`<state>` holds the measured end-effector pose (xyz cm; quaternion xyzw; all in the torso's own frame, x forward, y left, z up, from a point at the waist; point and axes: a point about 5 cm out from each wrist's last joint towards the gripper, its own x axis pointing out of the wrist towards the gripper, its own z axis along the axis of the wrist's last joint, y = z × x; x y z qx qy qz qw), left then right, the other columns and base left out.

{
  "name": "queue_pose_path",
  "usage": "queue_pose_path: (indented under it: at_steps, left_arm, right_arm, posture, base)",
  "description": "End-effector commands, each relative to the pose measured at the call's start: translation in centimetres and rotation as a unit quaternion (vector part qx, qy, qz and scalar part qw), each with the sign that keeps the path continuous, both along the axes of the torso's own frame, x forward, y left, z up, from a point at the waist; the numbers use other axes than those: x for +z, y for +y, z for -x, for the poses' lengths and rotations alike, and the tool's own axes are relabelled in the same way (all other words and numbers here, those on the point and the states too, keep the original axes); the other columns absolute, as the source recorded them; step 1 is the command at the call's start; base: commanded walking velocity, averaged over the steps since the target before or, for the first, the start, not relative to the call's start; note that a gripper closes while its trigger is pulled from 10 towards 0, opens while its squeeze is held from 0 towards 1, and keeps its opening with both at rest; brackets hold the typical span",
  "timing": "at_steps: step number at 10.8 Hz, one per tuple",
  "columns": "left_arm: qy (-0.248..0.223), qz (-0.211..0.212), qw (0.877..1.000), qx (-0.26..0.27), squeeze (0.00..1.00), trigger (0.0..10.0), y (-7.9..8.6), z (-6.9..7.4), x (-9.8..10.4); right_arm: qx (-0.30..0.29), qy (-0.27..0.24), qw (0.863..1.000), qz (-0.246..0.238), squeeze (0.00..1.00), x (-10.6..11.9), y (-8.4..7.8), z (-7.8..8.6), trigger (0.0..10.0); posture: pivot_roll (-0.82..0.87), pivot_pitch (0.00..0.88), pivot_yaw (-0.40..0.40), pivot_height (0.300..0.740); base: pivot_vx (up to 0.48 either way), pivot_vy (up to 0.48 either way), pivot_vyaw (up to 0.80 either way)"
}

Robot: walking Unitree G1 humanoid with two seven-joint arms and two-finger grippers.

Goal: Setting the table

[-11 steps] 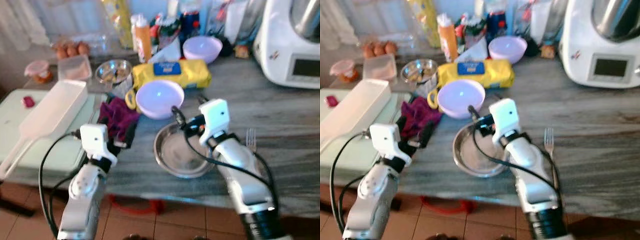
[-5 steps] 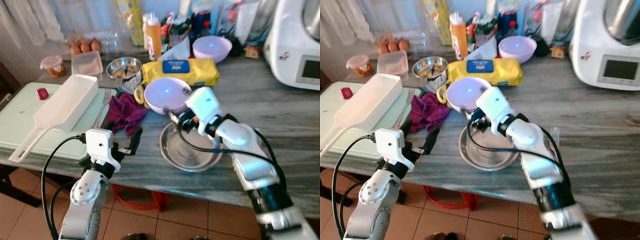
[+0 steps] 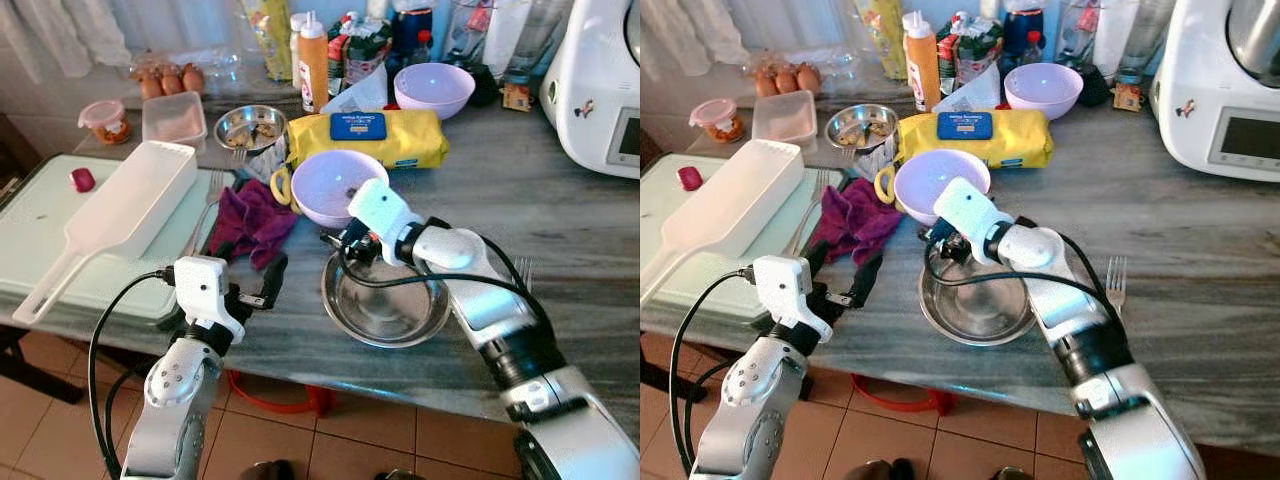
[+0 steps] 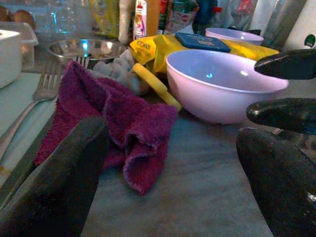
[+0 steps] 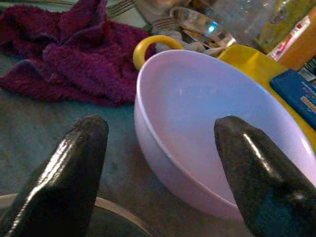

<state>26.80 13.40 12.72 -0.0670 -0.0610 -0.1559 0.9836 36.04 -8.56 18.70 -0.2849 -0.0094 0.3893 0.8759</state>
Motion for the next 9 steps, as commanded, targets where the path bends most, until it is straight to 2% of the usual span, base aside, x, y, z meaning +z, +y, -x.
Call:
queue_pose_path:
  at_steps: [1, 2, 3, 7, 8, 9]
  left_arm:
    - [0.007, -0.001, 1.000, 0.004, 0.00, 10.0, 0.3, 0.0, -0.1]
    - [0.010, -0.001, 1.000, 0.004, 0.00, 10.0, 0.2, 0.1, -0.2]
    - [0.012, 0.000, 1.000, 0.003, 0.00, 10.0, 0.2, 0.2, -0.2]
    - [0.019, 0.000, 1.000, 0.007, 0.00, 10.0, 0.3, 0.2, -0.4]
    - [0.019, 0.000, 1.000, 0.007, 0.00, 10.0, 0.3, 0.2, -0.4]
    - [0.021, -0.001, 1.000, 0.009, 0.00, 10.0, 0.3, 0.1, -0.4]
  right_arm:
    - [0.019, -0.004, 1.000, 0.009, 0.00, 0.2, 0.6, -0.1, 3.0]
    - [0.024, -0.003, 1.000, 0.017, 0.00, 0.0, 0.8, -0.3, 3.3]
    - [0.028, -0.004, 0.999, 0.023, 0.00, -0.1, 0.8, -0.4, 3.0]
    - [0.032, -0.012, 0.998, 0.045, 0.00, -0.2, 0.5, -1.1, 3.8]
    - [0.032, -0.015, 0.998, 0.047, 0.00, -0.1, 0.4, -1.1, 3.6]
    - [0.038, -0.020, 0.998, 0.047, 0.00, 0.1, 0.6, -1.2, 4.0]
  posture:
    - [-0.03, 0.150, 0.076, 0.740]
    - [-0.03, 0.151, 0.076, 0.740]
    - [-0.03, 0.152, 0.074, 0.740]
    - [-0.03, 0.151, 0.073, 0.740]
    - [-0.03, 0.152, 0.072, 0.740]
    - [-0.03, 0.151, 0.071, 0.740]
  base:
    - [0.000, 0.000, 0.00]
    - [0.000, 0.000, 0.00]
    - [0.000, 0.000, 0.00]
    - [0.000, 0.000, 0.00]
    - [0.000, 0.000, 0.00]
    - [0.000, 0.000, 0.00]
